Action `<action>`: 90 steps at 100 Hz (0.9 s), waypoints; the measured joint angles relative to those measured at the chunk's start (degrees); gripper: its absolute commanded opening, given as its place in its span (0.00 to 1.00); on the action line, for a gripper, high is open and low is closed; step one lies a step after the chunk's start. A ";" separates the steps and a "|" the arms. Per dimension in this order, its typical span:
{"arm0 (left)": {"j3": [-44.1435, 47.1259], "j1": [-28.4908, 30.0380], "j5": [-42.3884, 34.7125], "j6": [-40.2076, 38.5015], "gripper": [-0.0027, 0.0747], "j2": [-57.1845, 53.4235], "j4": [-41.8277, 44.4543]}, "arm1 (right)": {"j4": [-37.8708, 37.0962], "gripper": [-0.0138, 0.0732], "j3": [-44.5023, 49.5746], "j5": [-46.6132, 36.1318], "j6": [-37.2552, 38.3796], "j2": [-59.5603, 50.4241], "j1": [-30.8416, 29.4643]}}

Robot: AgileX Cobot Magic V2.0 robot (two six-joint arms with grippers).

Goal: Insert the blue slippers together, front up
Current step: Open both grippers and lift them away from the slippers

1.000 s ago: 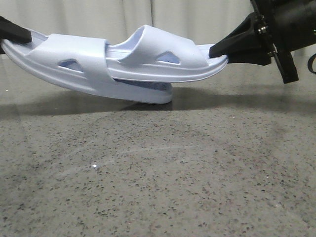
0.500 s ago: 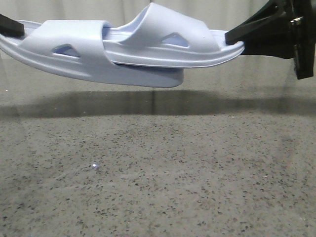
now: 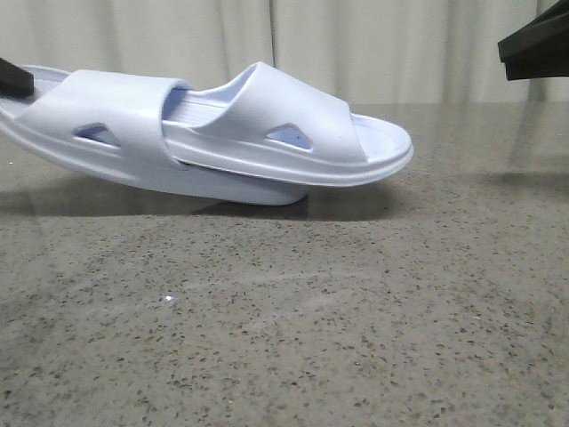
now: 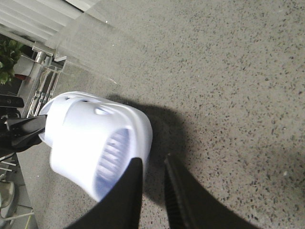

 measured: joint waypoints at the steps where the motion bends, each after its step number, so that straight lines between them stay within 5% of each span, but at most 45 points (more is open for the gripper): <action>1: 0.00 0.00 -0.38 0.10 0.06 0.00 0.11 | -0.05 0.24 0.00 0.00 0.10 -0.01 0.00; 11: 0.00 0.00 -1.55 2.31 0.13 0.00 0.27 | -0.15 0.24 0.00 0.12 0.09 -0.42 0.00; 31: 0.00 0.00 -1.67 6.70 0.55 0.00 0.63 | -1.34 0.24 0.00 0.12 0.22 -0.42 0.00; 41: 0.00 0.00 -1.80 6.96 0.64 0.00 1.14 | -1.43 0.24 0.00 0.12 0.22 -0.42 0.00; 70: -7.03 2.46 2.85 7.34 0.57 -2.58 6.81 | -3.06 0.21 0.00 0.34 0.33 -2.45 -2.27; 79: -9.83 3.62 4.71 7.44 0.41 -4.96 7.47 | -3.06 0.13 0.00 0.34 0.33 -4.52 -2.80; 90: -11.15 3.96 4.46 7.56 0.07 -8.81 7.67 | -3.16 0.06 0.00 0.48 0.33 -7.18 -2.80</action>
